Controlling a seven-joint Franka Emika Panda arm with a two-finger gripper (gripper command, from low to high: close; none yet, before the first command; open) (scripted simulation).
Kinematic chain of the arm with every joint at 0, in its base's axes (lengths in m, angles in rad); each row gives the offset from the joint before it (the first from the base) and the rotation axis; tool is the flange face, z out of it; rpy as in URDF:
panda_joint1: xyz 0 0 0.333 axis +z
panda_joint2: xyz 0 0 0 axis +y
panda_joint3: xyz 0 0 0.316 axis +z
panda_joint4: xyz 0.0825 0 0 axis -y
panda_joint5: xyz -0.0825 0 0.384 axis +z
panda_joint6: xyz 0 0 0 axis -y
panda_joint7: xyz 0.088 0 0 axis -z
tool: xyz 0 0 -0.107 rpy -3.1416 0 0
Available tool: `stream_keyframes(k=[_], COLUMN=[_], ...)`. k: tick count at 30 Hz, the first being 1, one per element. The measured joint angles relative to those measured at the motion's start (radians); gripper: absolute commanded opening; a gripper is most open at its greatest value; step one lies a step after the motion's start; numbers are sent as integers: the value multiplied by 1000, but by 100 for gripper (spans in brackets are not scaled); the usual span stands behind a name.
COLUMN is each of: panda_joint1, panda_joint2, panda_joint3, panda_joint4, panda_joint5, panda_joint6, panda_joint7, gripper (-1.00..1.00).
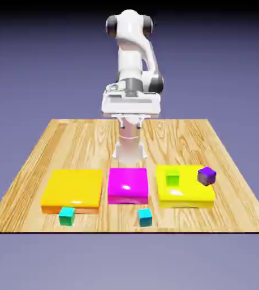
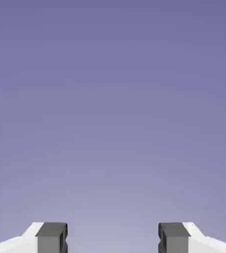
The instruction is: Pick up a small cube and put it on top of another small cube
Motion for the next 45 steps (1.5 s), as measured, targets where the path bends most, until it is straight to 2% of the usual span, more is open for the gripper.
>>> stream_keyframes(k=[26, 28, 32, 33, 35, 40, 45], panda_joint1=[-577, -581, -507, -492, -492, -583, -640], panda_joint2=[942, 948, 1093, 1122, 1122, 946, 895], panda_joint3=[550, 554, 503, 493, 493, 551, 494], panda_joint4=[469, 472, 492, 496, 496, 471, 435], panda_joint5=[282, 284, 250, 243, 243, 289, 414], panda_joint6=[-454, -457, -328, -302, -302, -452, -340], panda_joint7=[1066, 1072, 1083, 1085, 1085, 1080, 1298], gripper=[0, 0, 0, -100, -100, -100, -100])
